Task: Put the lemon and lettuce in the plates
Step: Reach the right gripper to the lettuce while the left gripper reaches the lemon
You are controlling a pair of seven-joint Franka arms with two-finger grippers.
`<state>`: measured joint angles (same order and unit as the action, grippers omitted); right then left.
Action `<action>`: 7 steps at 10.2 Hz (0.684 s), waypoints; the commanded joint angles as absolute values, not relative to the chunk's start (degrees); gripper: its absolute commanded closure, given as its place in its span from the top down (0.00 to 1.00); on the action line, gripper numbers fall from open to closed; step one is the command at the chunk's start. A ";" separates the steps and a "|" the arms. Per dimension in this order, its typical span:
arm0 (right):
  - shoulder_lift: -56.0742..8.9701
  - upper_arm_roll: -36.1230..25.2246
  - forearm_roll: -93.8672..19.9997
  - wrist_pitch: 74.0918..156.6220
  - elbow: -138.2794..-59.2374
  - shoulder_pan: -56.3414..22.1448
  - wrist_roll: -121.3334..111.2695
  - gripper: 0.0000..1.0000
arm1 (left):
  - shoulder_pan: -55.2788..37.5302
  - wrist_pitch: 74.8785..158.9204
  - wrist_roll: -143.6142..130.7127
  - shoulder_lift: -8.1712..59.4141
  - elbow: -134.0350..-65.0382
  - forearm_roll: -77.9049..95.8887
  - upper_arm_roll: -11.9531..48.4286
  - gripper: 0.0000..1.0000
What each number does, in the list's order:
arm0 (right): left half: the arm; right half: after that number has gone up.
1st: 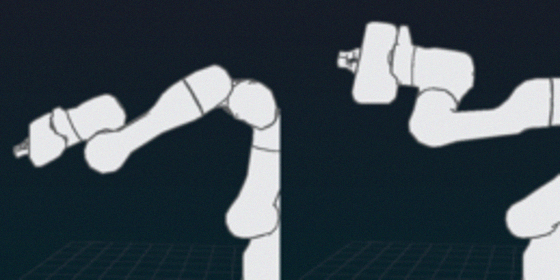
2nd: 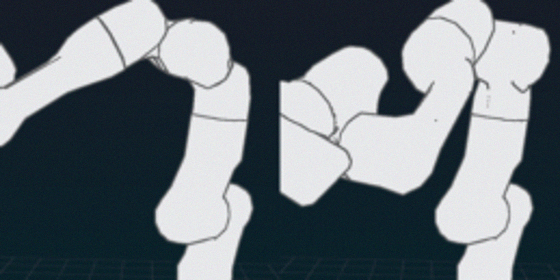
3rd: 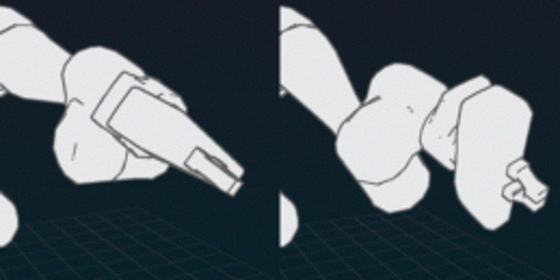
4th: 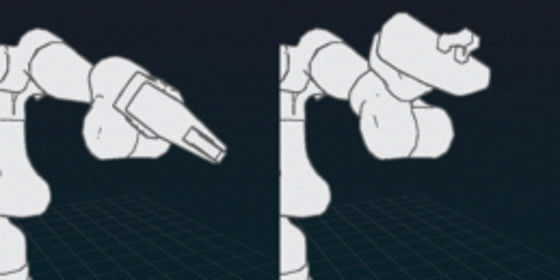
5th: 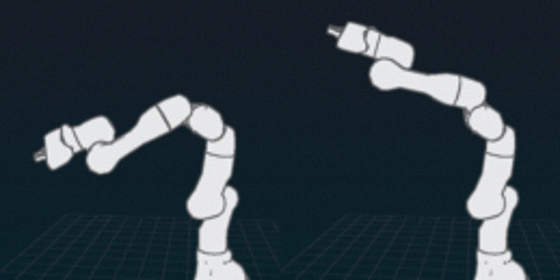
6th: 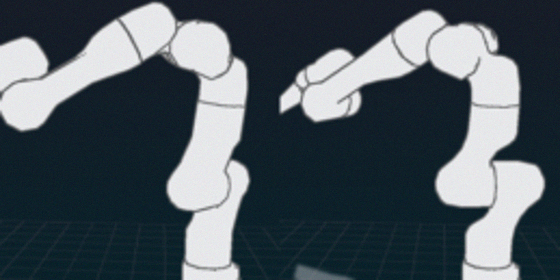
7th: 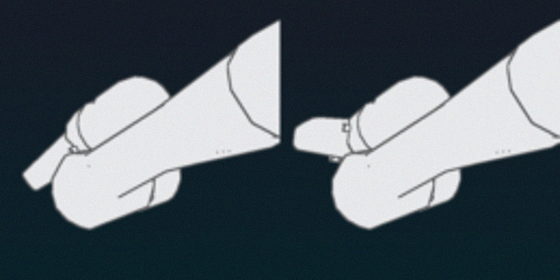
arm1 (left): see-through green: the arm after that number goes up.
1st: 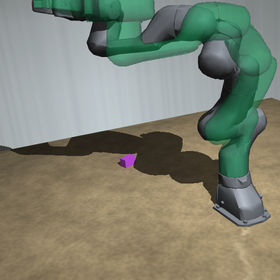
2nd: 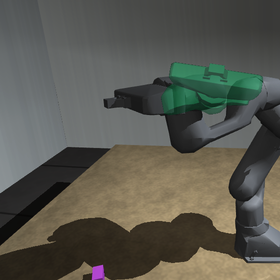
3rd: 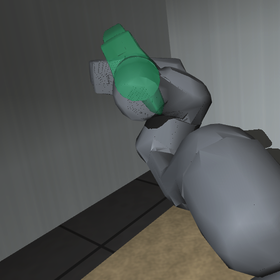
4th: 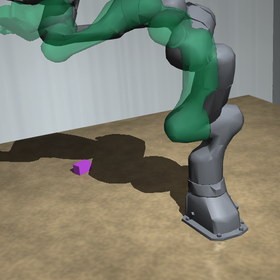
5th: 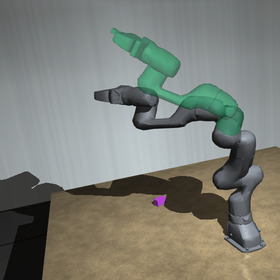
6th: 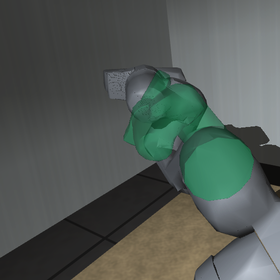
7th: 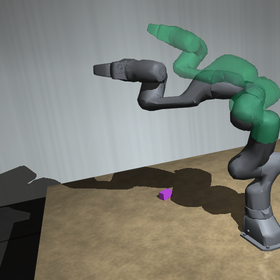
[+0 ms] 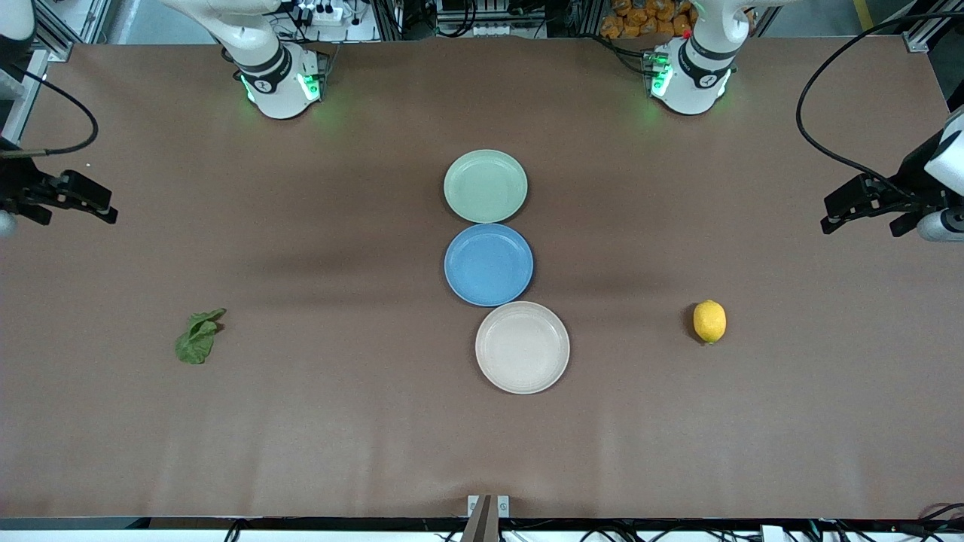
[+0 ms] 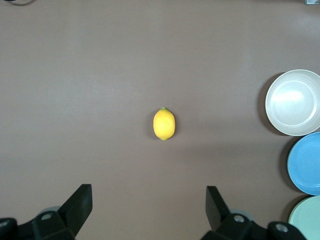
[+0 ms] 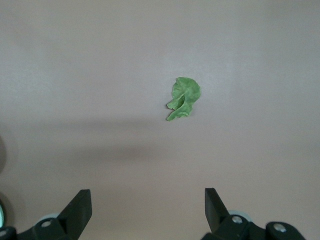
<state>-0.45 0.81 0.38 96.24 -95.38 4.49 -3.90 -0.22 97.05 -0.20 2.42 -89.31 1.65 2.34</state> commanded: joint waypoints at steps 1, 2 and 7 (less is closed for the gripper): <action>-0.43 0.97 1.32 101.49 -100.53 5.80 -4.39 1.00 | 0.09 96.15 0.70 2.29 -88.86 0.53 2.64 1.00; -0.44 0.97 1.32 103.86 -102.72 6.32 -4.48 1.00 | 0.09 96.15 0.70 2.37 -88.94 0.53 2.64 1.00; -5.26 1.05 1.32 109.15 -103.89 9.05 -4.57 1.00 | 0.18 96.15 0.70 3.42 -88.77 0.44 2.64 1.00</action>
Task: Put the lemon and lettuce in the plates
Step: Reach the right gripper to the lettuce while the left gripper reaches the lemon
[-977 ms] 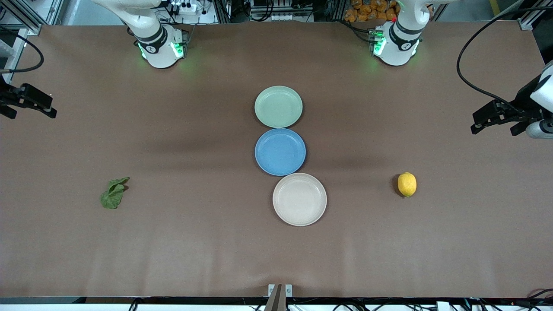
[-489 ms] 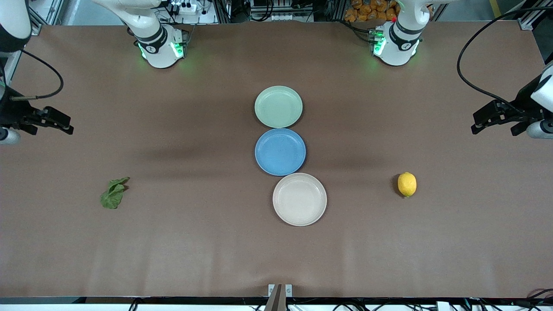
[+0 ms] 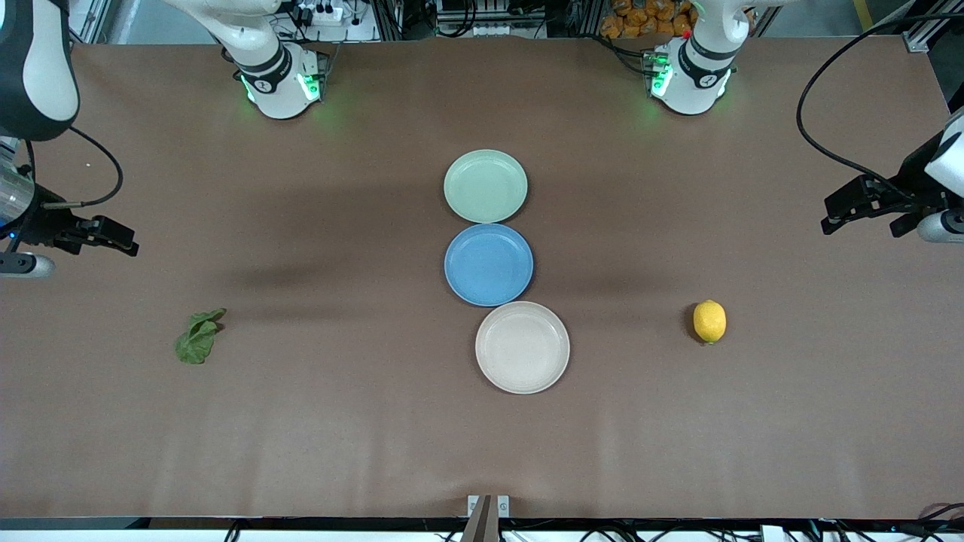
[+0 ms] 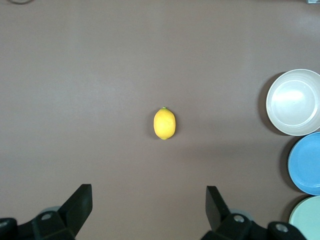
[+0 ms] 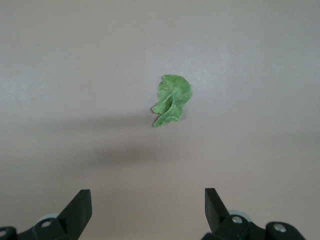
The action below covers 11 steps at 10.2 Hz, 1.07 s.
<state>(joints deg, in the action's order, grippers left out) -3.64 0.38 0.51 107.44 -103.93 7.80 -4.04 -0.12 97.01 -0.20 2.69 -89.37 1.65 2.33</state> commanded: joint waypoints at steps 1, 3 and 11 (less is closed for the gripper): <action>-7.01 0.97 1.32 110.38 -103.80 9.40 -4.66 1.00 | 0.09 96.24 0.53 4.12 -88.77 0.44 2.64 1.00; -10.79 1.05 1.32 113.54 -103.54 9.75 -4.57 1.00 | 0.00 97.03 0.53 5.88 -88.68 0.35 2.64 1.00; -25.12 0.97 3.24 125.58 -100.20 9.93 -4.66 1.00 | 0.09 118.16 0.00 11.86 -101.04 0.79 2.64 1.00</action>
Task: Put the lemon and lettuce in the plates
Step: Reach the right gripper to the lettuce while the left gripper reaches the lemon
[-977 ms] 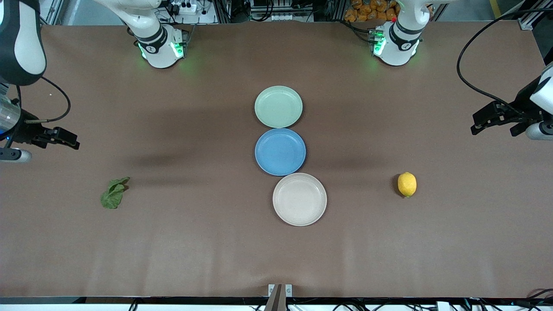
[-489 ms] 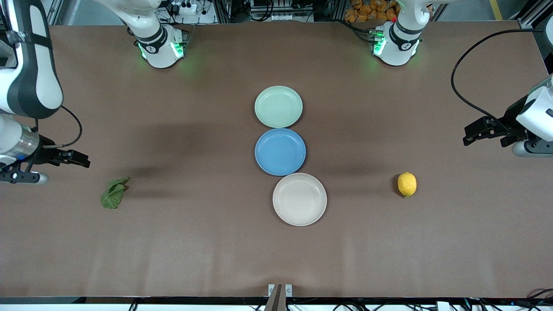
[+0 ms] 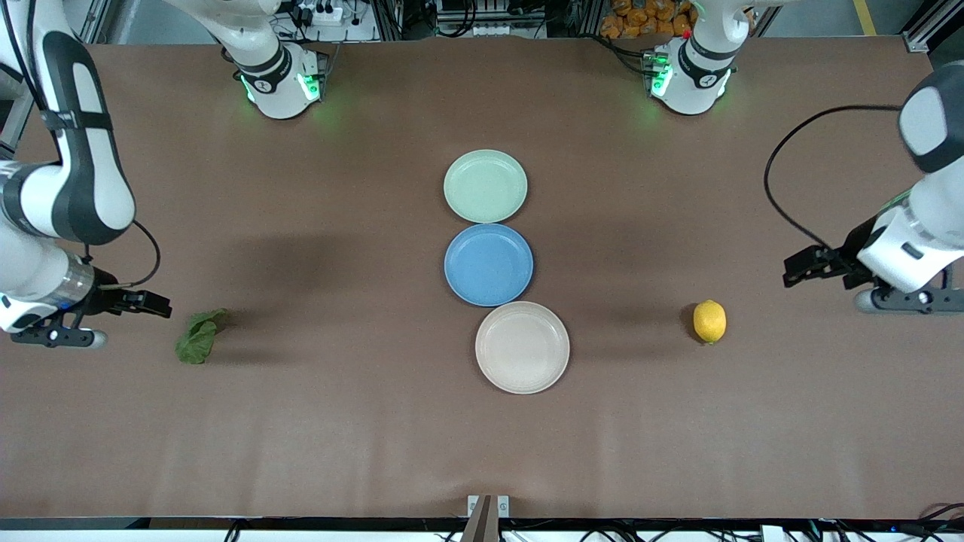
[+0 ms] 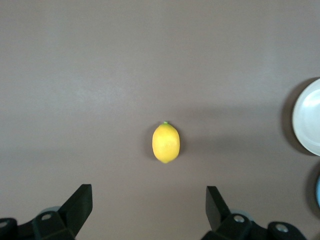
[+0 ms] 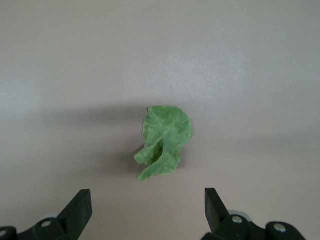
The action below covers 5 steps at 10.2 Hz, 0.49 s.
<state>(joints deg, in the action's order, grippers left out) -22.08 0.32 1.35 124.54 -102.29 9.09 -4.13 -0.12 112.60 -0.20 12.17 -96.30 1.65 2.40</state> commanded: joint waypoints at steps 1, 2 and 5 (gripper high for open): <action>-26.62 0.97 4.21 127.51 -100.20 10.11 -4.66 1.00 | 0.00 122.65 0.00 12.91 -104.03 1.05 2.64 1.00; -28.28 0.97 4.22 128.83 -100.11 10.46 -4.66 1.00 | 0.00 125.65 0.00 14.66 -105.72 1.23 2.64 1.00; -32.24 1.05 3.96 131.22 -99.93 10.55 -4.66 1.00 | -0.70 128.93 -0.44 19.49 -107.40 1.41 2.72 1.00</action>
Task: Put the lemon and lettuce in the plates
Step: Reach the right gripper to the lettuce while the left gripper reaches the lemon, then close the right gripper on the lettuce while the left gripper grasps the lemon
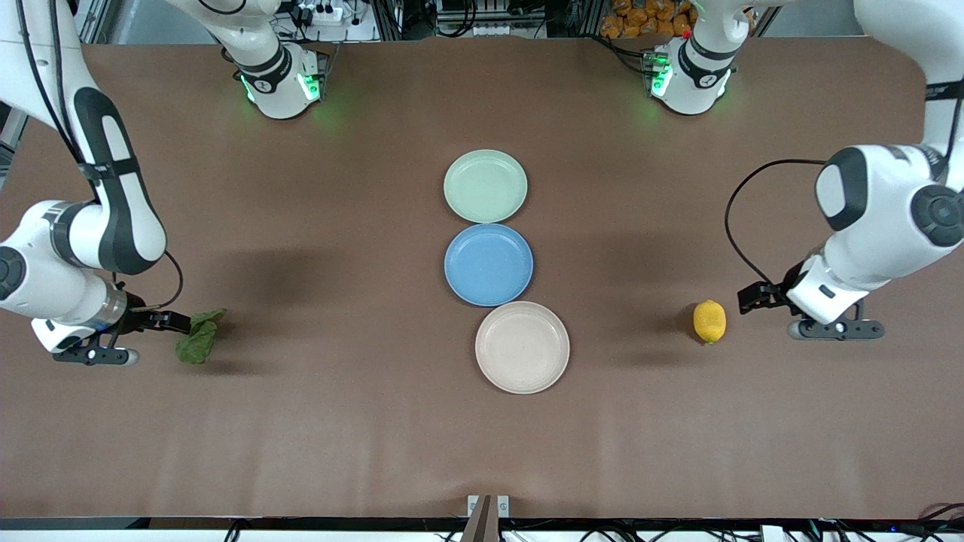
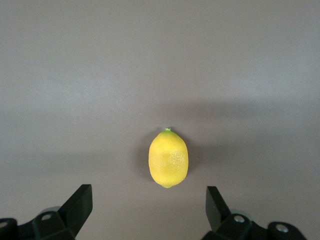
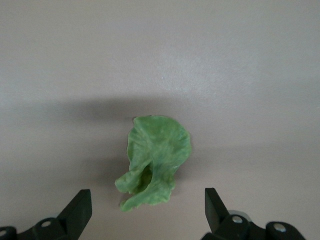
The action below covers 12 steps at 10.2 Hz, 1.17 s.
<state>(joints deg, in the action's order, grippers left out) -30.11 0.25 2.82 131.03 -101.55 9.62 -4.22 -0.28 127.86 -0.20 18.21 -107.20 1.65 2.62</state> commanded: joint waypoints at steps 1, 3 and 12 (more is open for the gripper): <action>-33.47 1.05 3.78 131.74 -99.76 10.63 -4.66 1.00 | -0.79 130.94 -0.53 21.69 -107.49 1.41 2.81 1.00; -35.59 1.05 3.43 134.11 -99.84 11.42 -4.66 1.00 | -0.70 134.89 -0.53 25.38 -107.58 1.41 2.90 1.00; -38.85 1.23 2.90 136.76 -99.84 11.95 -3.87 1.00 | -1.14 147.91 -0.53 34.45 -110.92 1.32 3.96 1.00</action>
<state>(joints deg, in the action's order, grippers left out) -38.10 0.48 2.80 136.69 -101.02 11.34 -4.20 -1.11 145.82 -0.20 33.86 -110.37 1.65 3.73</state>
